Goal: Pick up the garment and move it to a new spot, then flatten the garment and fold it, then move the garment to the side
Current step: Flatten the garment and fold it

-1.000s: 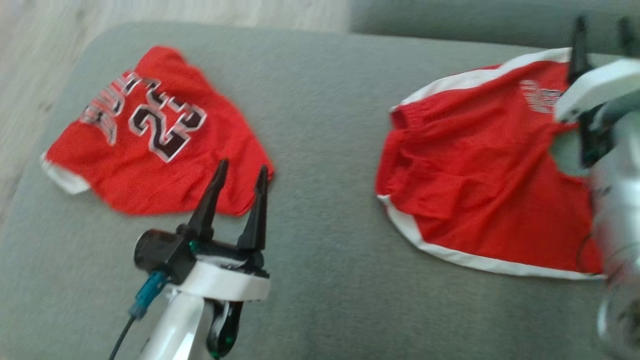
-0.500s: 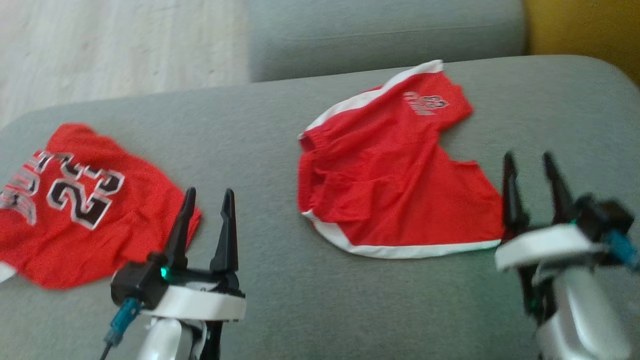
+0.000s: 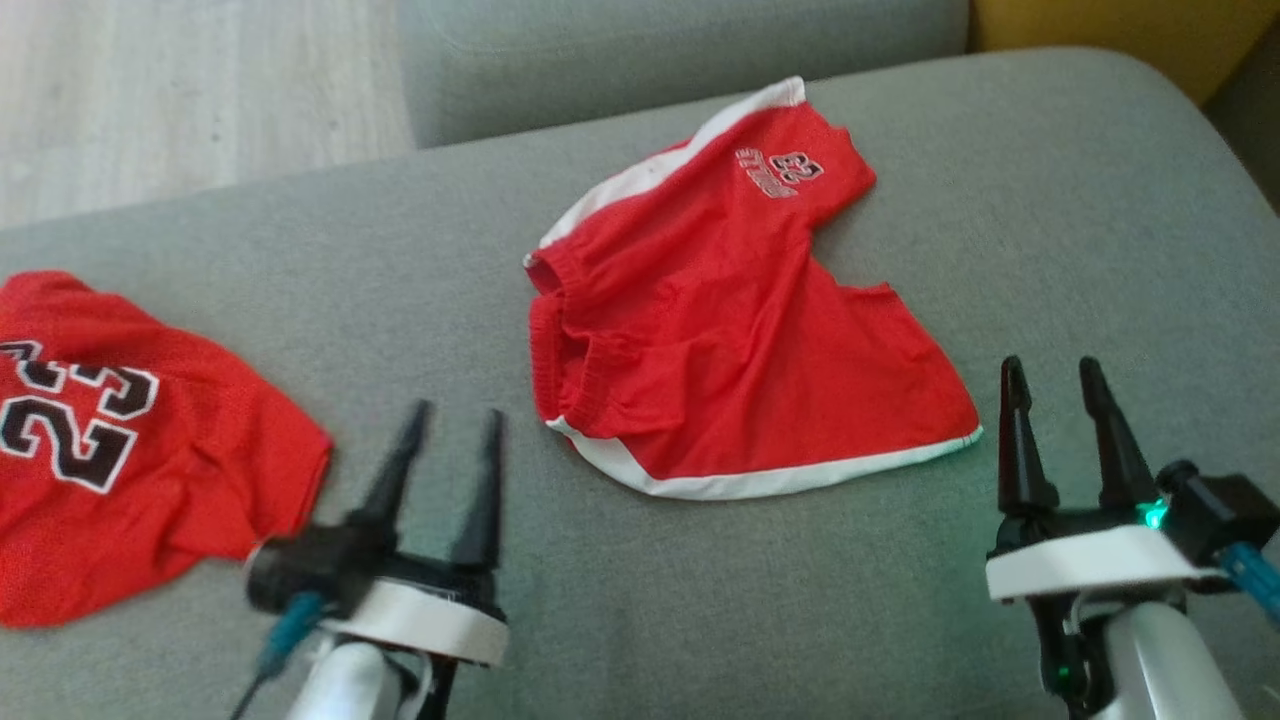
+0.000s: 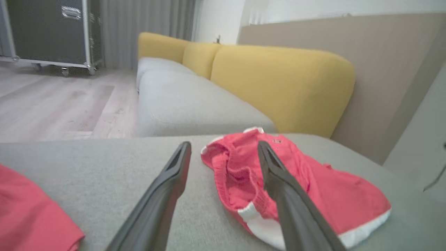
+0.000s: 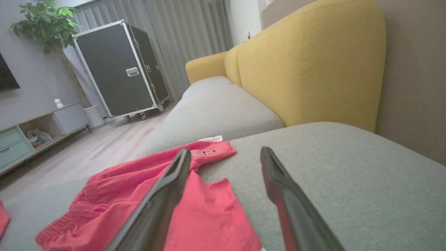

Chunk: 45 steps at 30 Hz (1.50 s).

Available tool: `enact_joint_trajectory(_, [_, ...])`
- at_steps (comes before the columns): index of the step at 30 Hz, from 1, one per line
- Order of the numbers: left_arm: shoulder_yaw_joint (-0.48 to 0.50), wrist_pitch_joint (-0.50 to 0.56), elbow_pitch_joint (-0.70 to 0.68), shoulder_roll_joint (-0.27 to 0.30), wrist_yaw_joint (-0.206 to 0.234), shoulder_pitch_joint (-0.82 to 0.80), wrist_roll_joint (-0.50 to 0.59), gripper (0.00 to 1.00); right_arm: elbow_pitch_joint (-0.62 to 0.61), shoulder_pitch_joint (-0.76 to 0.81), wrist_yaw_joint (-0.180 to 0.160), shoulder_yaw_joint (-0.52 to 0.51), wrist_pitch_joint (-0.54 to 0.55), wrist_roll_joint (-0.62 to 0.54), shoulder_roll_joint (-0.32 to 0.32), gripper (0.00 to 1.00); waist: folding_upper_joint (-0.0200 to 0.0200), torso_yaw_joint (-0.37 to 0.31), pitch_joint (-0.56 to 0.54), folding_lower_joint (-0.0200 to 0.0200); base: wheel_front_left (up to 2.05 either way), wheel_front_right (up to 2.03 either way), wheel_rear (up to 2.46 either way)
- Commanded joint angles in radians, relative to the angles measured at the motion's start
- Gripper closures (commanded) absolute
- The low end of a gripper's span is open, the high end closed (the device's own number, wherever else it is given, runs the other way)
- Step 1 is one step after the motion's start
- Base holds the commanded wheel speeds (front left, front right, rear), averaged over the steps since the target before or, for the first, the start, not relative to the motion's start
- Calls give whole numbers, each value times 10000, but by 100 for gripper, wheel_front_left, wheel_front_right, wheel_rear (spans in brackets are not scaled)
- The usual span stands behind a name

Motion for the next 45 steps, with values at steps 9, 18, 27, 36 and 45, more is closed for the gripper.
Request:
enact_joint_trajectory(9, [-2449, 398, 2085, 1599, 17, -2341, 624, 0, -313, -616, 35, 267, -106, 237, -33, 0, 0, -431, 647, -1, 0, 0, 0])
enact_joint_trajectory(18, [-4052, 350, 3339, 2117, 16, -3791, 307, 0, -76, -834, 35, 360, -106, 580, -32, 0, 0, -739, 991, -1, 0, 0, 0])
enact_joint_trajectory(27, [-4779, 175, 3993, 2161, 16, -4379, -234, 84, 19, -875, 35, 332, -106, 681, -32, 0, 0, -857, 1030, -1, 0, 0, 0])
enact_joint_trajectory(36, [-4884, -25, 3846, 2114, 29, -4520, -672, 100, 987, -918, 35, 369, -107, -433, -32, 0, 0, -687, 958, -1, 0, 0, 0])
enact_joint_trajectory(45, [-4625, -74, 3169, 2082, 197, -4152, -762, 100, 2753, -1217, 35, -193, 302, -864, -32, 0, 0, -280, 845, -1, 0, 0, 0])
